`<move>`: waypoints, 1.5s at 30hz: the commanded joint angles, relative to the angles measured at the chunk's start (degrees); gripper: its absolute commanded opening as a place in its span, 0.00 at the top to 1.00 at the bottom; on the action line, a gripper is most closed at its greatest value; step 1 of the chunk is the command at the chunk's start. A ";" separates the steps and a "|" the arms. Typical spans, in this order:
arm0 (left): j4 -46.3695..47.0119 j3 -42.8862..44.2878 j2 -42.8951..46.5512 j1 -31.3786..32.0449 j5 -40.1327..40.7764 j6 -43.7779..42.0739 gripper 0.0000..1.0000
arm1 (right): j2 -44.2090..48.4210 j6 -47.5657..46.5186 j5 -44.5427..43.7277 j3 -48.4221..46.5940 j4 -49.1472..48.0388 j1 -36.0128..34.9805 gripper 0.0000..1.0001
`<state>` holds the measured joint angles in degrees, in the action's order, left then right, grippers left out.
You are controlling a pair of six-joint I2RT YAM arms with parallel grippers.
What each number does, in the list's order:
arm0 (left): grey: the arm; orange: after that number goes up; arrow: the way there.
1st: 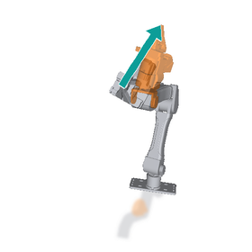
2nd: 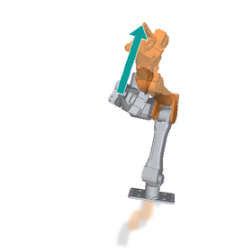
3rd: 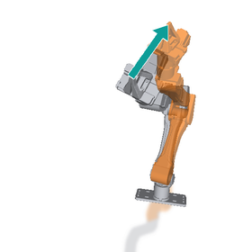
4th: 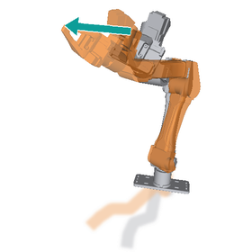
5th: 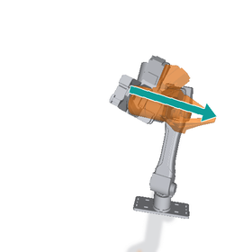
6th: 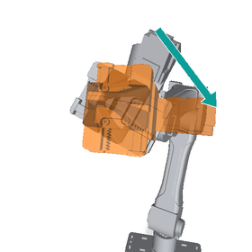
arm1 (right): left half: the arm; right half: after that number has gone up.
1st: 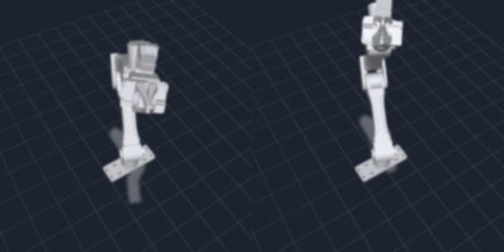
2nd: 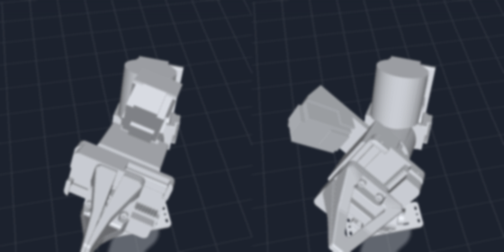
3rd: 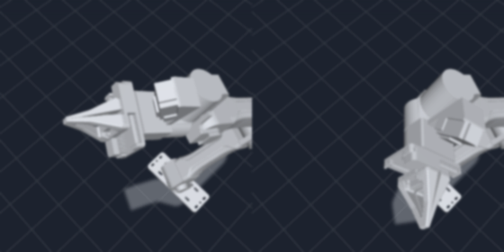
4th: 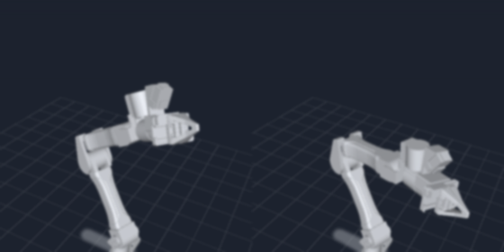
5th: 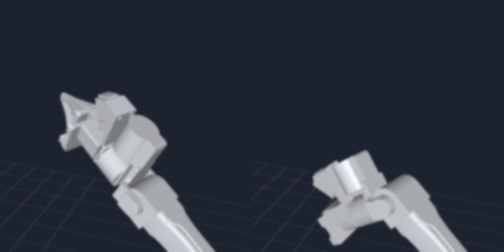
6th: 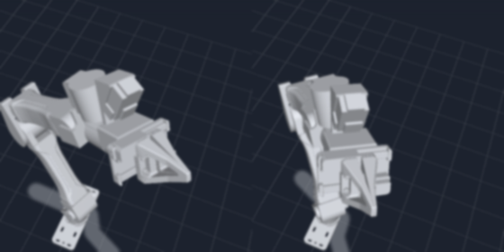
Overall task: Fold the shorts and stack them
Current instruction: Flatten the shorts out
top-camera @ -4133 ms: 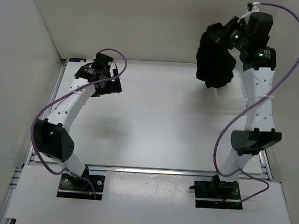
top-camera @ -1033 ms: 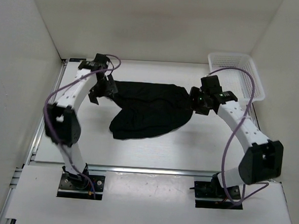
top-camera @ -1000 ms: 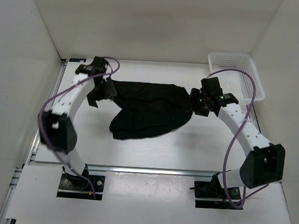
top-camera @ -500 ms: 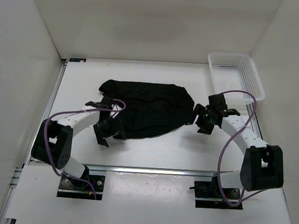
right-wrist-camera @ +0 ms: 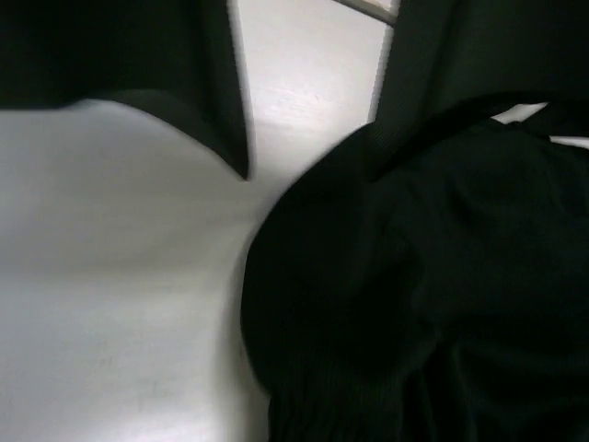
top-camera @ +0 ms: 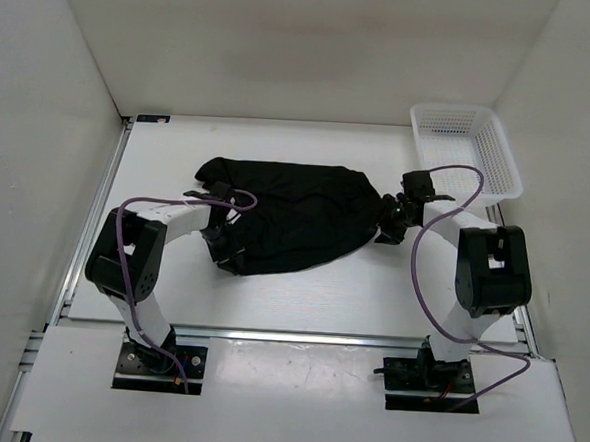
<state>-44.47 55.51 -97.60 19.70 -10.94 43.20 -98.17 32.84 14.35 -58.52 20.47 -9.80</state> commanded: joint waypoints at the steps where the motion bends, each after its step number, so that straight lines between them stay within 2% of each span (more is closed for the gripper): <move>1: 3.42 1.97 -1.19 -0.10 2.50 -0.84 0.84 | -4.04 -0.58 1.03 -4.22 -2.72 0.31 0.56; 2: 3.42 1.97 -1.19 -0.10 1.98 -0.84 0.90 | -4.57 -0.58 0.34 -4.75 -2.72 0.31 0.63; 6: 0.71 5.74 1.88 -0.63 3.81 -0.84 0.90 | -7.99 -1.19 -0.90 -8.79 -1.67 -1.44 0.96; 7: -1.82 6.97 2.59 -1.15 4.95 -0.84 0.90 | -8.61 -1.20 -0.90 -11.15 -1.14 -1.97 1.00; 12: -10.61 18.74 5.14 -4.93 11.01 -3.46 0.90 | -9.14 -0.50 -0.90 -19.33 0.54 -1.97 1.00; 13: -12.38 25.11 5.14 -6.59 11.81 -3.47 0.90 | -9.14 -0.50 -0.38 -21.61 2.71 -1.97 1.00; 16: -19.83 37.18 3.48 -10.02 12.43 -5.93 0.90 | -7.13 0.73 -0.37 -32.59 5.63 -1.97 1.00; 17: -21.78 46.09 3.47 -10.82 12.96 -6.63 0.90 | -5.82 0.73 -0.90 -37.67 7.03 -1.97 1.00; 20: -26.10 60.54 2.68 -12.76 12.35 -7.77 0.90 | -2.31 1.26 -0.90 -43.24 8.10 -2.50 1.00; 22: -26.72 63.40 2.68 -13.38 10.51 -7.78 0.90 | -0.19 1.26 -0.90 -44.13 8.62 -2.50 1.00; 24: -25.94 61.66 4.96 -13.38 8.84 -7.78 0.90 | 2.45 0.57 -0.90 -42.47 8.62 -4.43 1.00; 25: -25.41 60.00 5.75 -13.38 8.22 -7.78 0.90 | 2.98 0.56 -0.21 -39.33 8.62 -4.96 0.98; 26: -24.80 56.24 7.24 -12.77 7.69 -7.78 0.90 | 3.51 0.56 -0.20 -37.21 8.62 -6.27 0.91; 27: -24.18 54.38 7.86 -12.76 7.69 -7.78 0.90 | 4.21 0.56 1.02 -34.93 7.75 -7.24 0.72; 29: -23.65 51.38 8.39 -12.76 7.16 -7.78 0.90 | 4.74 1.08 1.30 -28.01 7.22 -11.09 0.52; 31: -23.12 48.56 9.79 -12.76 8.21 -7.78 0.90 | 4.74 1.69 0.60 -23.24 5.29 -14.26 0.42; 33: -23.12 47.95 9.80 -12.76 8.82 -8.31 0.90 | 4.05 1.70 -1.23 -18.24 4.67 -19.27 0.42; 34: -23.64 47.94 9.80 -13.28 8.83 -8.83 0.90 | 3.17 1.70 -2.82 -17.25 4.67 -22.86 0.33; 36: -24.17 47.94 9.80 -13.90 9.36 -8.84 0.90 | 1.50 1.00 -7.90 -16.62 5.54 -25.87 0.23; 39: -24.70 48.47 9.80 -14.51 9.36 -9.36 0.90 | -2.98 2.13 -8.11 -15.92 6.07 -27.55 0.19; 45: -24.70 48.39 10.33 -15.05 9.36 -9.36 0.90 | -7.91 9.86 -1.09 -12.32 -1.47 -27.55 0.22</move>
<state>-69.01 102.89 -90.06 5.04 -2.09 34.68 -105.03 37.63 10.46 -71.85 24.88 -37.98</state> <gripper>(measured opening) 0.139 0.792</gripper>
